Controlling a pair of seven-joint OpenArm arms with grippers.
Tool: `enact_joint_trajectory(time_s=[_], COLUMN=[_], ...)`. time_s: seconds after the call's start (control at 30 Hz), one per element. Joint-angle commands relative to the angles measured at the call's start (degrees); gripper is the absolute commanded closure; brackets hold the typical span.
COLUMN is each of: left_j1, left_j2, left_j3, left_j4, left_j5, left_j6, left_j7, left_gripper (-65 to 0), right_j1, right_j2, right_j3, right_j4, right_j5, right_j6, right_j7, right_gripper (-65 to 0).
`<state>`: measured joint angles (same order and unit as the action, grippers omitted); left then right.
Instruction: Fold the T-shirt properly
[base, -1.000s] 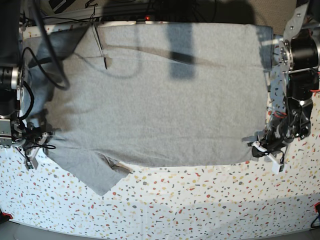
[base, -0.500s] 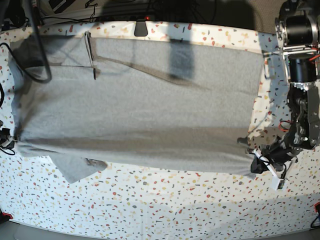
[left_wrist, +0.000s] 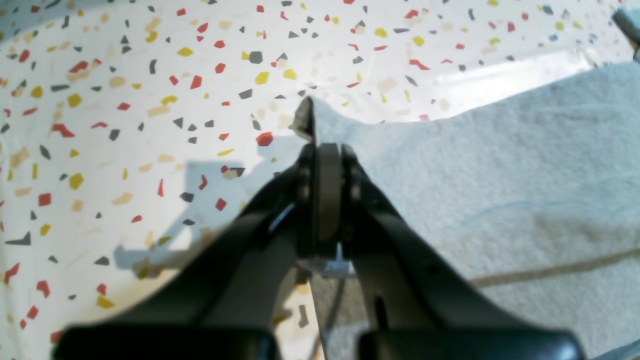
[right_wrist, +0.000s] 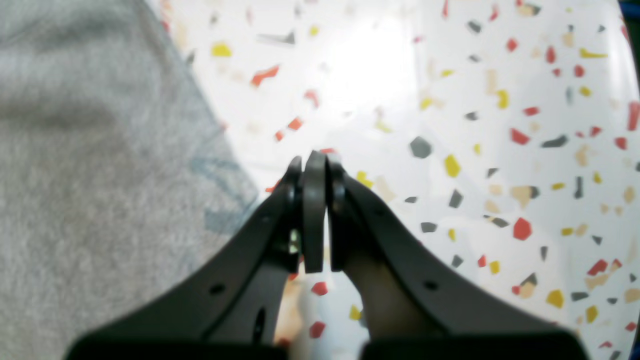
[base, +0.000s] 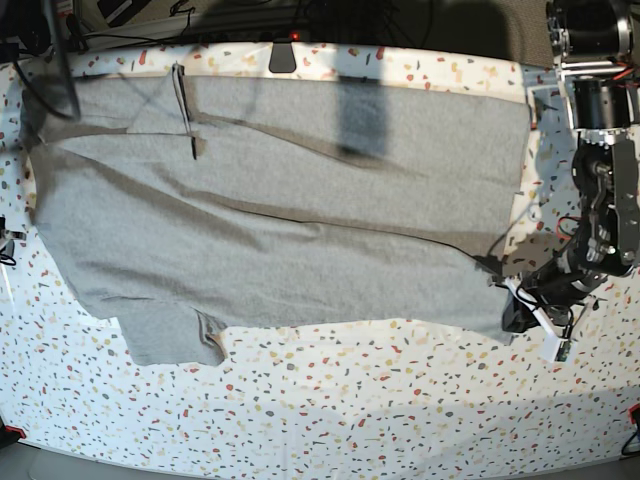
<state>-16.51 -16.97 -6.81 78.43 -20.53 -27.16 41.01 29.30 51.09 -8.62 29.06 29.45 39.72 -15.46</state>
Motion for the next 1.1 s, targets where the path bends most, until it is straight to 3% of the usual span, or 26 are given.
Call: enact_joint_trajectory(time_s=[0.0,0.17,0.47,0.5,0.6,0.67,0.8,0.93,1.07], left_j1=[-1.5,-1.6,-1.6,-1.6,-1.6,-1.6,-1.6,-1.6,-1.6], left_j2=[-0.5,-0.3,-0.3,-0.3,-0.3,-0.3,0.0,0.3,0.3], left_j3=[-0.3,-0.3,-0.3,-0.3,-0.3,-0.3,-0.3,-0.3,-0.3], left_j4=[1.6,1.7,1.7,1.7,1.7,1.7,1.7,1.7,1.7], left_j5=[-0.6,-0.8,-1.0,-1.0,-1.0,-1.0,-0.7,-0.5,-0.6], left_j6=[0.0,0.0,0.0,0.0,0.0,0.0,0.0,-0.1,0.0], left_j7=[-1.1,-1.9,-2.2,-2.2,-2.2,-2.0,-2.0,-2.0,-2.0], left_gripper=[0.0,0.0,0.0,0.0,0.0,0.0,0.0,0.0,0.0], right_j1=[0.2,-4.7,-0.2,0.8,4.1,5.9,8.0,9.9,12.4], right_j2=[1.7,1.9,0.5,0.0,-2.4,-4.7,-8.9,-11.2,-11.3], right_j3=[0.4,1.2,4.2,4.1,4.1,4.1,4.1,4.1,4.1], right_j4=[2.2,7.5,8.0,8.0,8.0,8.0,7.9,7.9,7.9], right_j5=[2.8,6.6,6.6,6.6,4.9,-0.4,-10.6,-11.5,-11.5], right_j6=[0.3,0.3,0.3,0.3,0.3,0.3,-0.4,-2.9,-4.8], right_j7=[0.4,-0.5,-2.6,-3.7,-7.6,-7.9,-8.3,-13.3,-16.4], right_gripper=[0.0,0.0,0.0,-3.6,-23.6,-29.4,-30.0,-30.0,-30.0])
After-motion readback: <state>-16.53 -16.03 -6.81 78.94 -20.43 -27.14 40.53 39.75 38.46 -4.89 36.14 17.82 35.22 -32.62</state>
